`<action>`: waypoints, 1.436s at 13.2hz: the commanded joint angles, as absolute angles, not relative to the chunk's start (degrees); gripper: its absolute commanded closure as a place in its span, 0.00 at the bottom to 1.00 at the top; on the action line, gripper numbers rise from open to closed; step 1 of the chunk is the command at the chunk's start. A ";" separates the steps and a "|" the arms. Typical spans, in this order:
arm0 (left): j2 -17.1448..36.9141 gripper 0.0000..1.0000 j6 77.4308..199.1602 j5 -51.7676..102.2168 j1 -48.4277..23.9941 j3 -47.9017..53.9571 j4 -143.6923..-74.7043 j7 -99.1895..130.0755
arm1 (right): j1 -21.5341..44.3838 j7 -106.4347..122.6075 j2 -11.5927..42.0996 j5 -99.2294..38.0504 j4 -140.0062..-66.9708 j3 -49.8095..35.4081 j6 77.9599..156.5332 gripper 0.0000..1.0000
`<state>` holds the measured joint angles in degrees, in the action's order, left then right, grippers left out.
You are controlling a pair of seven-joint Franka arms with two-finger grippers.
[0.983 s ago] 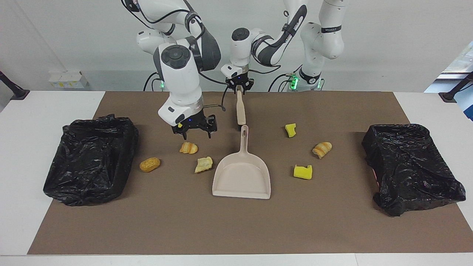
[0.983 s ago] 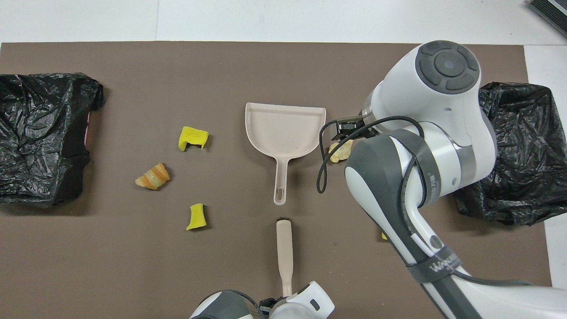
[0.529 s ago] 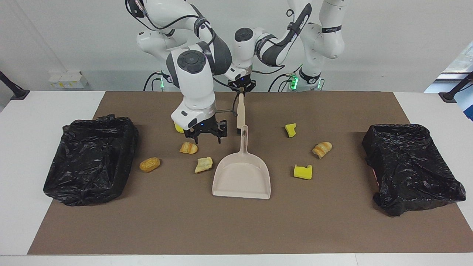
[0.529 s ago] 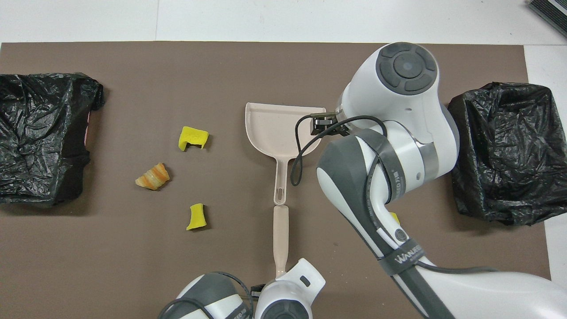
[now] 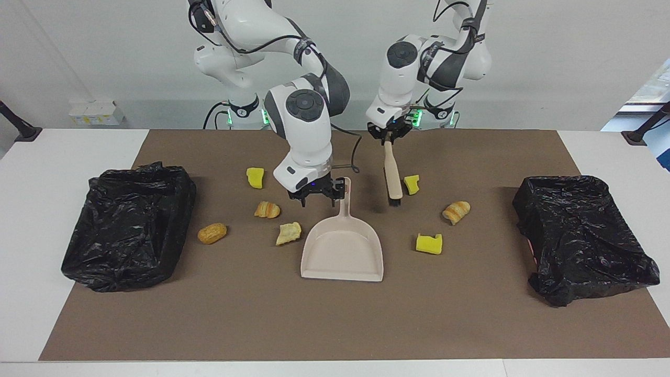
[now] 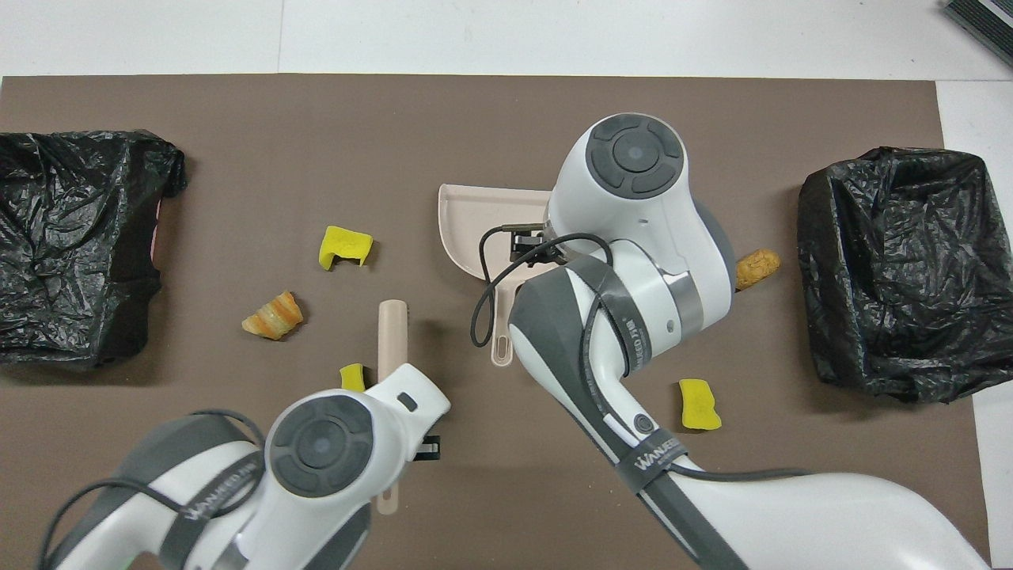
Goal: Sweep and dump trash in bin
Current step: 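Grasp the dustpan handle with the right gripper while the left gripper lifts the brush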
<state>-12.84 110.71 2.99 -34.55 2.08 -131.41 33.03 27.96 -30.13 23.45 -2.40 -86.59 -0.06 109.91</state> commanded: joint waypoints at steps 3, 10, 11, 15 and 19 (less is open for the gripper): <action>-12.57 1.00 112.31 -3.06 -21.65 2.90 -130.96 24.81 | 33.13 -37.61 22.50 -2.90 -95.00 -0.09 118.12 0.18; -8.97 1.00 117.42 -5.36 -4.50 2.90 -128.67 8.82 | 36.74 -39.55 20.04 -0.71 -103.19 0.09 121.99 0.39; -8.96 1.00 118.12 -5.36 -3.00 2.90 -128.67 6.88 | 36.56 -39.46 20.21 -0.09 -102.92 0.00 122.17 0.40; -7.30 1.00 119.09 -8.35 -0.27 2.90 -128.85 5.63 | 36.65 -39.55 20.65 1.05 -101.69 0.09 122.34 0.46; -5.54 1.00 119.53 -8.35 -0.52 2.90 -130.25 5.63 | 36.47 -38.67 20.57 3.43 -101.69 0.00 122.43 1.00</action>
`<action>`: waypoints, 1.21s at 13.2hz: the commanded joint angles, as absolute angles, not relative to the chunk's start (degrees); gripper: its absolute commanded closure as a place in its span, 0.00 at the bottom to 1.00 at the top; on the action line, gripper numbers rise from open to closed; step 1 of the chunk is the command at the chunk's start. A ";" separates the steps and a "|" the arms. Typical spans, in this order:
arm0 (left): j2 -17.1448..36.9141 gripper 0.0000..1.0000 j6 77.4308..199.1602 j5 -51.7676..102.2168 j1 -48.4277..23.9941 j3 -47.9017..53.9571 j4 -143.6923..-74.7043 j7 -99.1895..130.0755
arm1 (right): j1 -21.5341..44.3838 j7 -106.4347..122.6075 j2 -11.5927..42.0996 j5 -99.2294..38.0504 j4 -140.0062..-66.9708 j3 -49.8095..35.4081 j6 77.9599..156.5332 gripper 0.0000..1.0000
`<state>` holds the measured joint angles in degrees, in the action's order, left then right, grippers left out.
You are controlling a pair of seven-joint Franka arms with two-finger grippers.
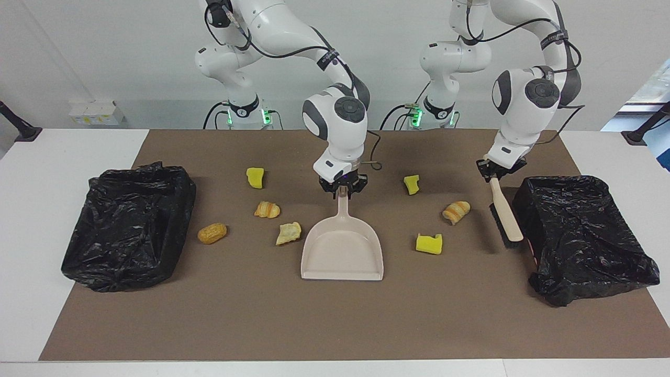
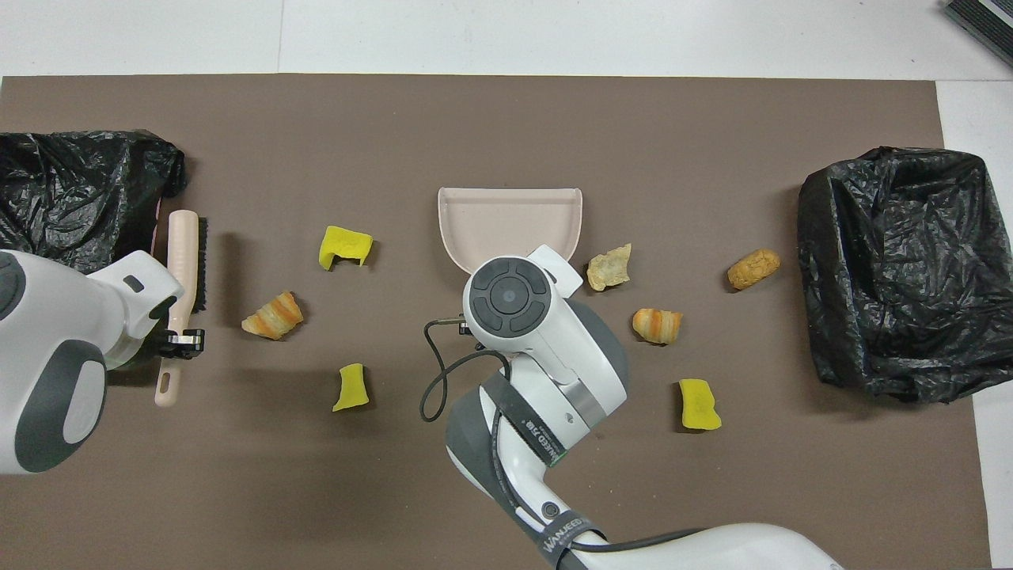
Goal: Sweep and dump trash in bin
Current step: 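Place the dustpan near the debris while the left gripper positions the brush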
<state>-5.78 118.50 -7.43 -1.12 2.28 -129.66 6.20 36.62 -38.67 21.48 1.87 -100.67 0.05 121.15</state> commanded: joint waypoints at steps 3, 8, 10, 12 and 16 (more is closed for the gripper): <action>-6.85 1.00 119.62 -8.35 -2.63 3.25 -133.24 5.01 | 36.56 -32.81 19.60 1.86 -99.67 -0.09 121.21 1.00; -10.45 1.00 117.43 -8.00 -8.07 3.25 -137.54 -1.67 | 35.77 -28.05 16.09 1.23 -99.67 0.00 116.99 1.00; -10.63 1.00 116.72 -6.43 -11.24 3.34 -137.55 -1.76 | 34.81 -26.37 16.08 1.32 -99.67 0.00 116.98 1.00; -10.81 1.00 115.93 -3.44 -13.79 3.34 -137.55 -3.59 | 34.80 -26.19 16.00 1.41 -99.67 0.00 116.02 1.00; -10.03 1.00 112.08 0.88 -15.99 3.34 -134.67 -6.06 | 33.32 -20.93 14.68 1.32 -99.75 0.00 114.00 1.00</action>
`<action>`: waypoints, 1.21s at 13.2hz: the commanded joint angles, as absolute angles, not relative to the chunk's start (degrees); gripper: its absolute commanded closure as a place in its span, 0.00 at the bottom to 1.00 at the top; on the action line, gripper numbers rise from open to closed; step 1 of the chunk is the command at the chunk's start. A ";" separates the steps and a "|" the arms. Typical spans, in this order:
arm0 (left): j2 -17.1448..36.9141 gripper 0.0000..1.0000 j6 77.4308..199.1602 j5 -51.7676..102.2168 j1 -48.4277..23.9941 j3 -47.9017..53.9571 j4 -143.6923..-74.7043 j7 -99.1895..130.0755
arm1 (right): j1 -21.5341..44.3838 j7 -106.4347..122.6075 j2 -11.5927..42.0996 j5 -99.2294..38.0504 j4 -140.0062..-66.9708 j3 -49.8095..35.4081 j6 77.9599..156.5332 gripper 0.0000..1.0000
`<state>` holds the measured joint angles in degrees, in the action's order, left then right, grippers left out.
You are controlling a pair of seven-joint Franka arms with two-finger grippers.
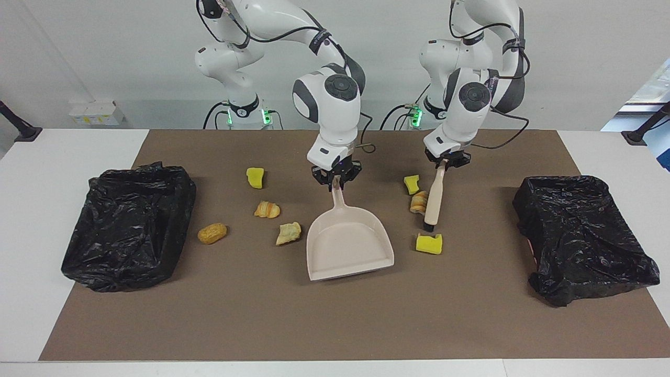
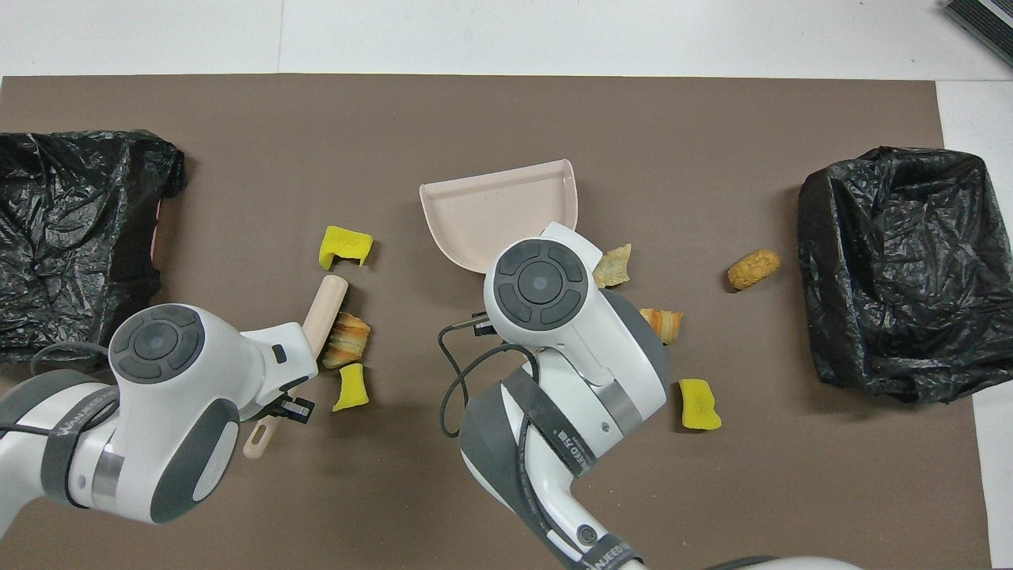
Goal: Sweep and dump trash in bin
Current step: 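Place the dustpan near the debris while the left gripper positions the brush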
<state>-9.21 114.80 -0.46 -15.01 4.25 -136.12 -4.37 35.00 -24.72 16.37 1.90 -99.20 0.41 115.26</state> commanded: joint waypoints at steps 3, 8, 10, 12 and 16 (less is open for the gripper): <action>-7.39 1.00 106.10 0.88 -15.03 2.99 -126.24 -8.77 | 33.13 -17.50 14.50 1.32 -99.76 0.00 114.08 1.00; -0.72 1.00 110.38 0.00 -10.03 2.90 -117.45 -21.06 | 33.31 5.06 12.57 1.41 -103.00 0.00 112.94 1.00; 4.54 1.00 111.44 -4.80 -8.88 2.90 -111.30 -25.56 | 33.22 15.41 11.78 2.28 -104.23 0.09 111.45 1.00; 9.99 1.00 114.85 -6.85 -8.70 2.90 -106.54 -27.42 | 33.13 23.08 10.73 2.46 -106.25 0.17 111.44 1.00; 17.12 1.00 116.80 -8.70 -7.91 2.90 -100.21 -28.04 | 33.13 36.18 10.55 5.00 -107.14 0.17 113.72 1.00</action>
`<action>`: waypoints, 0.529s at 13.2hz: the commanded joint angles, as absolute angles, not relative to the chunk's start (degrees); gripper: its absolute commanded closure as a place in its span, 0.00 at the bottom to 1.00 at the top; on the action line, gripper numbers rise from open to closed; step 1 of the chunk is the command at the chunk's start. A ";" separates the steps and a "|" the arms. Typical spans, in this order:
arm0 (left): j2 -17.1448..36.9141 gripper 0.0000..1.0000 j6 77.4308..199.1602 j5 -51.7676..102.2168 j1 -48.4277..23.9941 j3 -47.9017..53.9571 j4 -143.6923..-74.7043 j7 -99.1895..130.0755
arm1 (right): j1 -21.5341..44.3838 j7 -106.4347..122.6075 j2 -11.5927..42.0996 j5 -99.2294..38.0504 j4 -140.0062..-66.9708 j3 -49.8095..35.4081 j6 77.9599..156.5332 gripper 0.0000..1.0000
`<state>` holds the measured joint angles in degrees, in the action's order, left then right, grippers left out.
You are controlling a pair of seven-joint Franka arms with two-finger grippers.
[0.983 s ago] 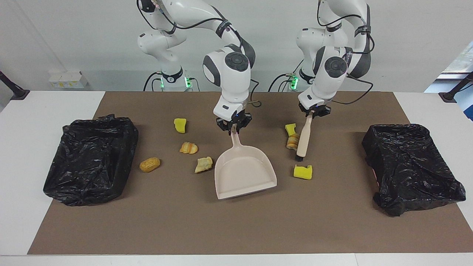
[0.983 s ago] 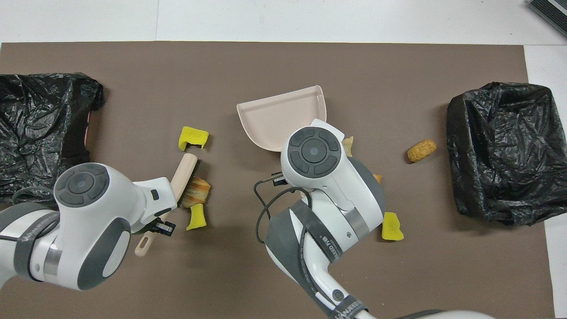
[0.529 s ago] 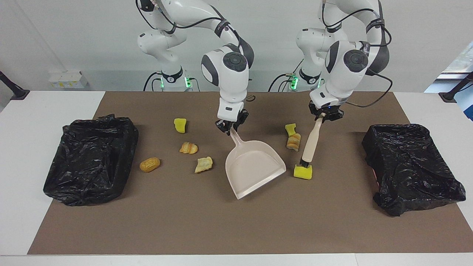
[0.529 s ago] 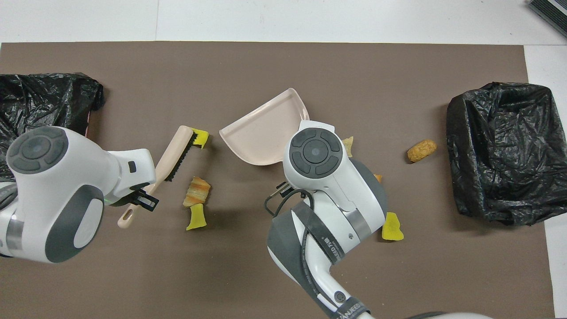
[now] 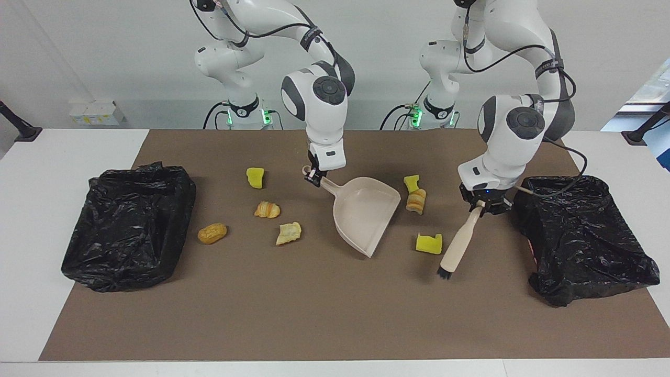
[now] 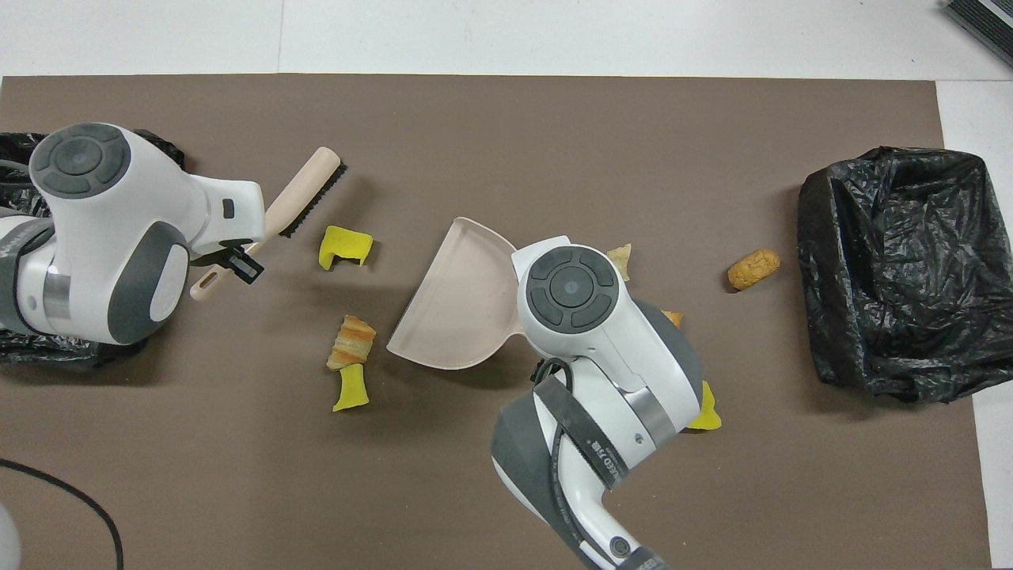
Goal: Sweep and dump trash in bin
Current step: 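Place the dustpan near the debris while the left gripper positions the brush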
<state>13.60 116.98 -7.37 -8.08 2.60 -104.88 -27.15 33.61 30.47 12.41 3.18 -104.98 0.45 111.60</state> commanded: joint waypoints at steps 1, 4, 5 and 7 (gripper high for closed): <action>18.44 1.00 117.42 -10.44 -8.17 2.90 -98.98 -28.04 | 32.79 39.87 10.37 5.36 -108.18 0.18 114.60 1.00; 19.69 1.00 121.81 -12.22 -8.00 2.99 -99.75 -28.12 | 31.99 49.54 10.46 9.02 -108.98 0.09 115.92 1.00; 19.60 1.00 120.95 -12.13 -7.65 3.08 -99.93 -28.39 | 31.91 52.27 10.37 9.66 -109.33 0.09 116.36 1.00; 18.20 1.00 120.50 -11.95 -8.08 3.08 -103.43 -28.39 | 31.55 56.15 10.28 10.72 -109.69 0.18 116.28 1.00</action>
<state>19.39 120.54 -11.10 -8.01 3.00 -101.08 -27.86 32.40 52.31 12.27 8.94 -107.38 0.56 114.92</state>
